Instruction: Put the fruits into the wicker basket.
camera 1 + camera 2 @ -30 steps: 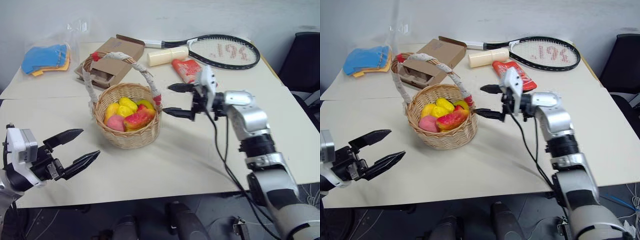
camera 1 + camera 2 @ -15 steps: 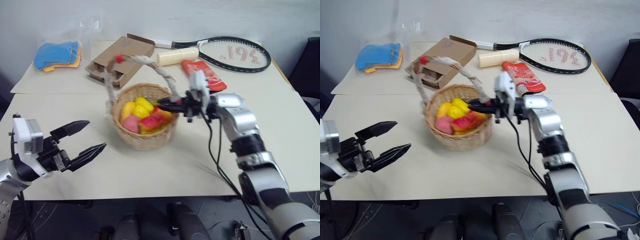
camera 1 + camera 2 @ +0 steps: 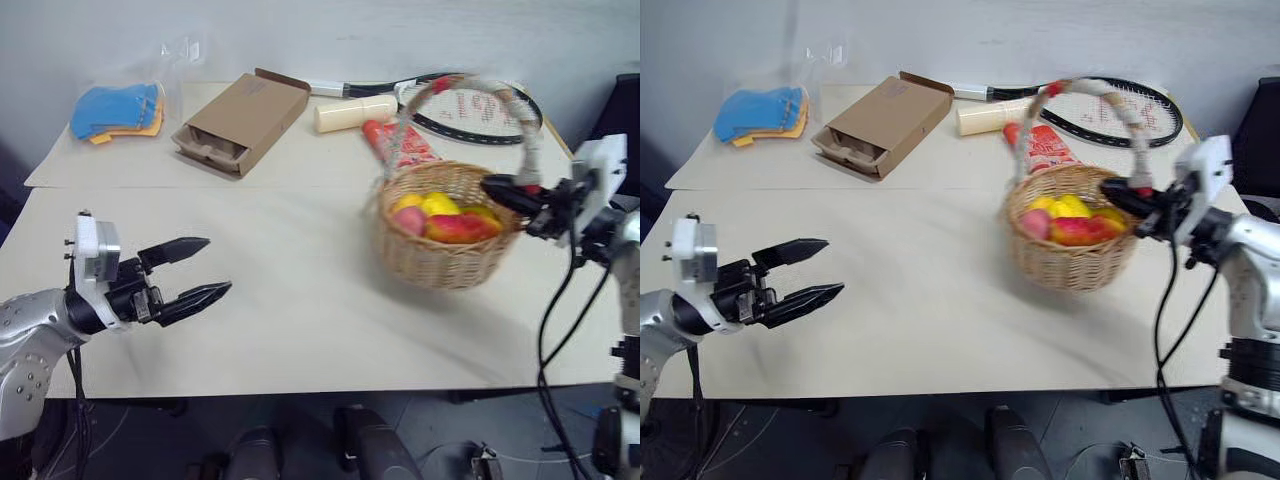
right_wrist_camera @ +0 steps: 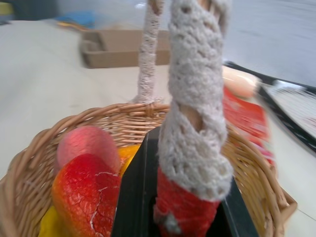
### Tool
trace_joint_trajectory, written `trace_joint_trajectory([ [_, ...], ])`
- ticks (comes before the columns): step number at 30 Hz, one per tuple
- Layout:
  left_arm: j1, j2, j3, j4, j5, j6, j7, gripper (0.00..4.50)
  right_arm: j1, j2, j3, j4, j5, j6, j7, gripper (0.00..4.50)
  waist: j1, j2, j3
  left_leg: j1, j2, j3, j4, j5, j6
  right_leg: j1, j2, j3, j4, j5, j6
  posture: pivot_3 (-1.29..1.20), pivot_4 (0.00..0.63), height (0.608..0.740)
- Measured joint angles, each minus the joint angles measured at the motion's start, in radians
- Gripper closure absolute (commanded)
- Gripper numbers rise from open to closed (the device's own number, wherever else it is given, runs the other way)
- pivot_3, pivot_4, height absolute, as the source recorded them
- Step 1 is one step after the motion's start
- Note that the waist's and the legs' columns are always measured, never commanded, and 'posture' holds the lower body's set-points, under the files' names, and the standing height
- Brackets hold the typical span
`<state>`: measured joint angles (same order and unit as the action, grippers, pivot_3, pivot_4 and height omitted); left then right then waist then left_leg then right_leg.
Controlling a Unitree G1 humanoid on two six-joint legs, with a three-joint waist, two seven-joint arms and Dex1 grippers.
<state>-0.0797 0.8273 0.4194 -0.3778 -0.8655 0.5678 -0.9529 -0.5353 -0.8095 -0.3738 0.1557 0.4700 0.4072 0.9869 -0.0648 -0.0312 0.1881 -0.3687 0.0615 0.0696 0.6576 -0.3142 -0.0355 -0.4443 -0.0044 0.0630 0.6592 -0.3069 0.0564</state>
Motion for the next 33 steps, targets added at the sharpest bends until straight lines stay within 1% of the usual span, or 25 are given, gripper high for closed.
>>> trace_joint_trajectory([
  [5, -0.121, -0.026, -0.076, -0.009, -0.002, 0.000, 0.000, 0.00, -0.089, 0.004, 0.000, 0.238, -0.078, -0.185, -0.089, 4.42, 0.001, 0.000, 0.000, -0.001, -0.001, 0.000, 0.001, 0.000, 0.000, 0.000, 0.002, 0.001, 0.000, 0.000, 0.000, 0.00, 0.150, 0.740],
  [10, -0.168, -0.056, -0.133, -0.010, 0.000, 0.000, 0.002, 0.00, -0.184, 0.077, 0.017, 0.509, -0.163, -0.414, -0.204, 4.42, -0.014, 0.000, 0.000, 0.000, 0.001, 0.001, 0.002, 0.000, -0.001, 0.000, 0.003, 0.002, 0.001, 0.000, 0.001, 0.00, 0.150, 0.740],
  [14, -0.180, -0.062, -0.147, -0.009, 0.003, 0.000, 0.001, 0.00, -0.188, 0.094, 0.020, 0.580, -0.185, -0.490, -0.264, 4.42, -0.023, 0.000, 0.000, 0.000, 0.002, 0.001, 0.003, 0.001, -0.002, 0.000, 0.004, 0.003, 0.002, 0.000, 0.001, 0.00, 0.150, 0.740],
  [18, -0.180, -0.062, -0.146, -0.009, 0.004, -0.001, 0.002, 0.00, -0.164, 0.113, 0.017, 0.574, -0.179, -0.485, -0.279, 3.40, -0.021, 0.001, 0.000, 0.001, 0.003, 0.001, 0.004, 0.001, -0.002, 0.001, 0.006, 0.005, 0.002, 0.001, 0.001, 0.00, 0.150, 0.740],
  [19, -0.176, -0.062, -0.146, -0.009, 0.004, -0.002, 0.002, 0.00, -0.132, 0.121, 0.019, 0.543, -0.173, -0.478, -0.273, 3.02, -0.019, 0.001, 0.000, 0.000, 0.003, 0.001, 0.004, 0.001, -0.002, 0.001, 0.006, 0.005, 0.002, 0.001, 0.001, 0.00, 0.150, 0.740],
  [20, -0.167, -0.062, -0.142, -0.009, 0.005, -0.003, 0.002, 0.00, -0.106, 0.129, 0.019, 0.509, -0.167, -0.475, -0.269, 2.76, -0.019, 0.001, 0.000, 0.000, 0.003, 0.001, 0.004, 0.001, -0.002, 0.001, 0.006, 0.006, 0.002, 0.001, 0.001, 0.00, 0.150, 0.740],
  [22, -0.154, -0.062, -0.141, -0.006, 0.006, -0.003, 0.000, 0.00, -0.057, 0.128, 0.023, 0.419, -0.155, -0.448, -0.245, 2.01, -0.019, 0.001, 0.000, 0.001, 0.004, 0.001, 0.004, 0.001, -0.002, 0.000, 0.006, 0.007, 0.002, 0.001, 0.001, 0.00, 0.150, 0.740],
  [23, -0.150, -0.062, -0.141, -0.005, 0.006, -0.003, -0.001, 0.00, -0.037, 0.124, 0.023, 0.376, -0.148, -0.433, -0.235, 1.71, -0.019, 0.001, 0.000, 0.000, 0.004, 0.001, 0.004, 0.001, -0.002, 0.000, 0.006, 0.007, 0.002, 0.001, 0.001, 0.00, 0.150, 0.740],
  [26, -0.145, -0.061, -0.133, 0.001, 0.010, -0.006, -0.007, 0.00, 0.017, 0.082, 0.023, 0.275, -0.128, -0.377, -0.196, 0.62, -0.016, 0.002, 0.001, 0.001, 0.004, 0.001, 0.004, 0.001, -0.002, 0.000, 0.006, 0.007, 0.003, 0.001, 0.001, 0.00, 0.150, 0.740],
  [28, -0.140, -0.058, -0.122, 0.008, 0.013, -0.010, -0.011, 0.00, 0.062, 0.032, 0.020, 0.202, -0.113, -0.341, -0.154, 0.02, -0.014, 0.002, 0.001, 0.000, 0.003, 0.001, 0.004, 0.000, -0.002, 0.001, 0.006, 0.007, 0.002, 0.001, 0.001, 0.00, 0.150, 0.740],
  [31, -0.119, -0.055, -0.113, 0.032, 0.023, -0.016, -0.023, 0.00, 0.128, -0.015, -0.005, 0.122, -0.068, -0.332, -0.068, 0.02, -0.011, 0.002, 0.001, 0.001, 0.003, 0.001, 0.004, 0.000, -0.001, 0.001, 0.007, 0.007, 0.002, 0.001, 0.001, 0.00, 0.150, 0.740],
  [33, -0.088, -0.054, -0.097, 0.041, 0.033, -0.029, -0.033, 0.00, 0.183, -0.044, -0.035, 0.101, -0.036, -0.363, 0.014, 0.02, -0.009, 0.002, 0.001, 0.000, 0.003, 0.001, 0.004, 0.000, -0.001, 0.001, 0.008, 0.007, 0.001, 0.001, 0.001, 0.00, 0.150, 0.740],
])
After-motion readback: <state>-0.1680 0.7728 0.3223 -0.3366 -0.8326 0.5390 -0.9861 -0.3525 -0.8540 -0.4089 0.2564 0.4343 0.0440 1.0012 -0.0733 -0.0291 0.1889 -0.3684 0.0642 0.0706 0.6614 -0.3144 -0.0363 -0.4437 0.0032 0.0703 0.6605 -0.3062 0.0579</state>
